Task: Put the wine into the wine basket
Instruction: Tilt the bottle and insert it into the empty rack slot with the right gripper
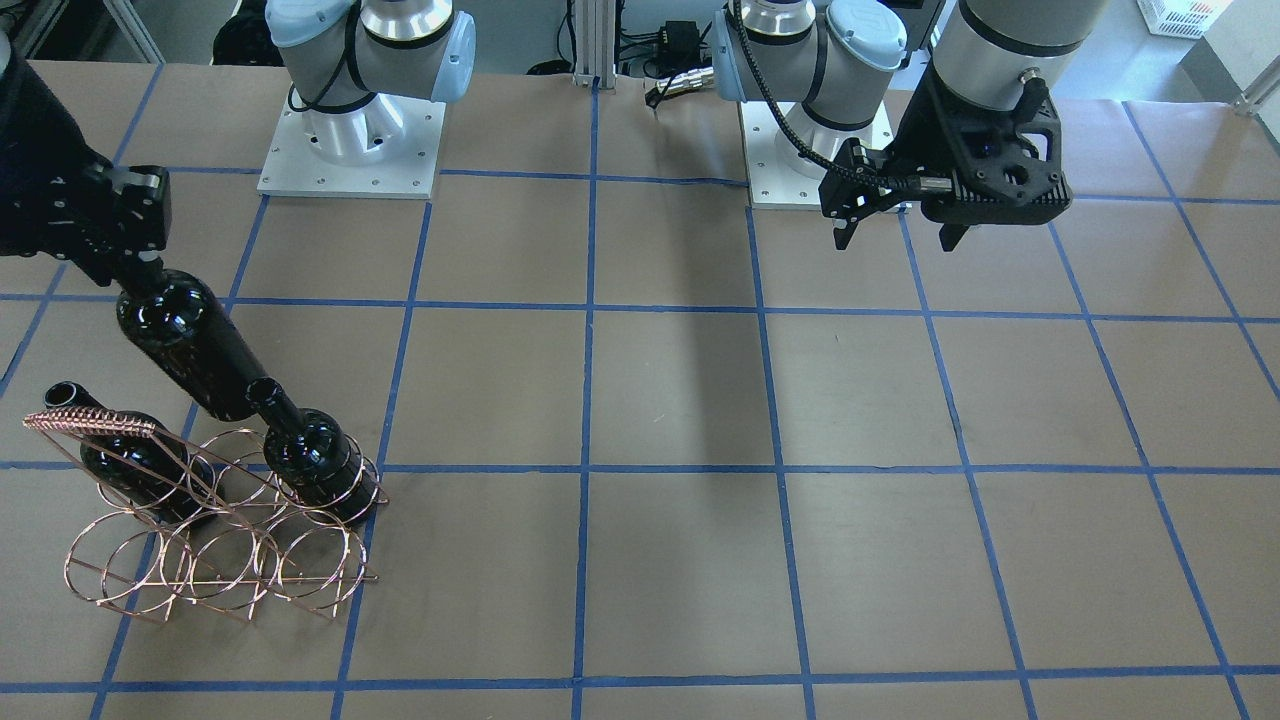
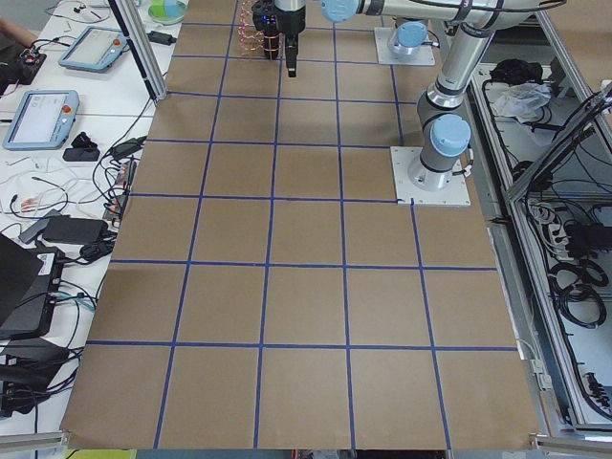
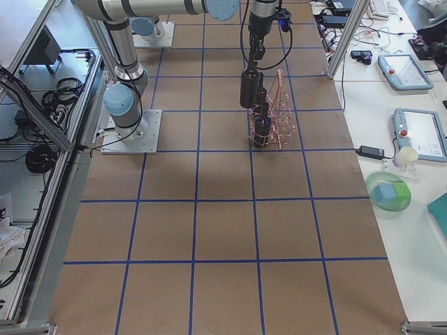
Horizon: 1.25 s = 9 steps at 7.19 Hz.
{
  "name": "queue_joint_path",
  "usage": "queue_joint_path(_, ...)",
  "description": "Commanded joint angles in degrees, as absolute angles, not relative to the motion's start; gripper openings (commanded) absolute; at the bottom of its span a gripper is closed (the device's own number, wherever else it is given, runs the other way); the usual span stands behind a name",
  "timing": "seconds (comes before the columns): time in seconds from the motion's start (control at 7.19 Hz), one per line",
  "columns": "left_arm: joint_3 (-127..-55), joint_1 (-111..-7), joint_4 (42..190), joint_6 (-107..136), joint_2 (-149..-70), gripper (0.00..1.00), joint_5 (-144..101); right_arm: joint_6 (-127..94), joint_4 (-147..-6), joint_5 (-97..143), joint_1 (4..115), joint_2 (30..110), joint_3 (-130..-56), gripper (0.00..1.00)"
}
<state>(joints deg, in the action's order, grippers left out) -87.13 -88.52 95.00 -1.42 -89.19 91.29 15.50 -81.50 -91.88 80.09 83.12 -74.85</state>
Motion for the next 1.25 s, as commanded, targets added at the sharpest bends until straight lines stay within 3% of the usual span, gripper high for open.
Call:
queue_joint_path(0.0, -87.2, -88.8, 95.1, -1.6, -89.2, 1.00, 91.3, 13.9, -83.2, -91.5, 79.9, 78.2, -69.6, 0.24)
queue_joint_path(1.11, -87.2, -88.9, 95.1, -1.7, -88.9, 1.00, 91.4, 14.6, -88.4, -91.1, 79.9, 74.3, -72.9, 0.23)
